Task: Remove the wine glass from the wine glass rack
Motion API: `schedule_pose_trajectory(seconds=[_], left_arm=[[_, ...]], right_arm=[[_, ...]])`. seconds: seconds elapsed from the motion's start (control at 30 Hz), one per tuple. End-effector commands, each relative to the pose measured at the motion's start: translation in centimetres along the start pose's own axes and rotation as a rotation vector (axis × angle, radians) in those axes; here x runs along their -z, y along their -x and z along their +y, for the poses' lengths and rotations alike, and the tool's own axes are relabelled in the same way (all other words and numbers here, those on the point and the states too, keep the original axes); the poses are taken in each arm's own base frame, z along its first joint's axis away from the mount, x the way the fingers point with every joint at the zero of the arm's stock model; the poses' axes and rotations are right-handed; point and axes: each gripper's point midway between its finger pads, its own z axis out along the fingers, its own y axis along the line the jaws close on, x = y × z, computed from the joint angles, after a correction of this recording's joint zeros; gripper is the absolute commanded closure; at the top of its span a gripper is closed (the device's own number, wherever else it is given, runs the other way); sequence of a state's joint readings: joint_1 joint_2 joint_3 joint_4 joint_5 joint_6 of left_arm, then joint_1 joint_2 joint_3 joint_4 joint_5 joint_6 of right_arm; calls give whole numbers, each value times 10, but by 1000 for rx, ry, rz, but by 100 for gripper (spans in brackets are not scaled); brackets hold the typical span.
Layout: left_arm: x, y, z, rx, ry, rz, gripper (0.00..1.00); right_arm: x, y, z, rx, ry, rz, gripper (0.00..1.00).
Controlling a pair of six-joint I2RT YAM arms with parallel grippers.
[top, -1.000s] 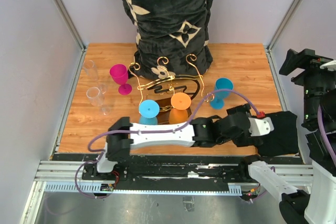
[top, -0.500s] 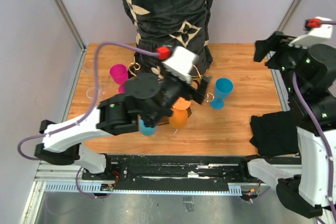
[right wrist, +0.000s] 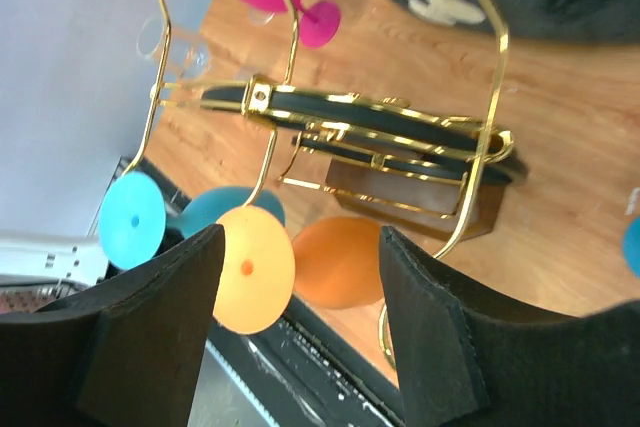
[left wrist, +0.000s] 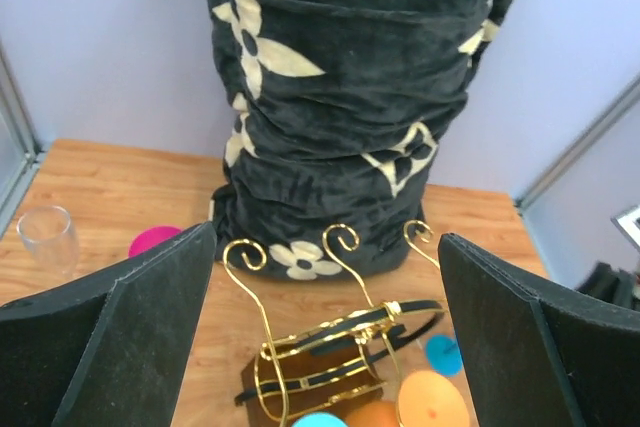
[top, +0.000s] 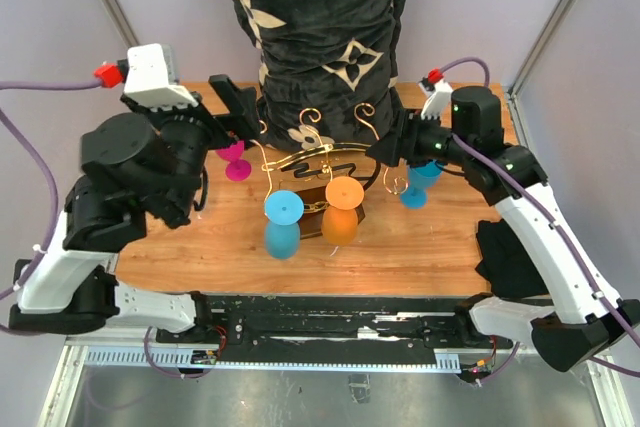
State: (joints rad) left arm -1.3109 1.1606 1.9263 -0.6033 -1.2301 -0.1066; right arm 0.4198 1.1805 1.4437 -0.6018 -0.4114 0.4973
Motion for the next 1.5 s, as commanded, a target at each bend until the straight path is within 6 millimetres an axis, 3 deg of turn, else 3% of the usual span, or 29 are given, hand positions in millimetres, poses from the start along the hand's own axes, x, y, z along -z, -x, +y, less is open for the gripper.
schedule_pose_trajectory(seconds=[0.0,0.3,0.5,0.57,0.77,0.9,0.97,1.0,1.2,1.47], left_arm=[[-25,-45,-8,-51,-7,114,0],[-78,-95,-8,45,-90,296,0],[-85,-110,-12,53,-115,322,0],[-84,-115,-13,62,-124,325,0],[-82,-119,-9,62,-120,325,0],[-80,-118,-7,60,-118,317,0],[-79,-117,-6,57,-118,316,0],[-79,-118,-5,53,-117,317,0],[-75,-117,2,44,-103,307,0],[-71,-114,7,45,-100,293,0]], right_arm=[[0,-18,24,20,102,34,36],[-14,-67,18,10,134,145,37],[-25,-85,19,5,152,192,40],[-29,-88,21,-4,168,190,45],[-30,-89,25,0,193,190,57],[-27,-85,30,6,209,176,78],[-26,-83,32,15,222,167,96],[-25,-82,33,25,224,164,99],[-20,-80,44,4,286,155,99],[-3,-43,63,17,324,35,99]])
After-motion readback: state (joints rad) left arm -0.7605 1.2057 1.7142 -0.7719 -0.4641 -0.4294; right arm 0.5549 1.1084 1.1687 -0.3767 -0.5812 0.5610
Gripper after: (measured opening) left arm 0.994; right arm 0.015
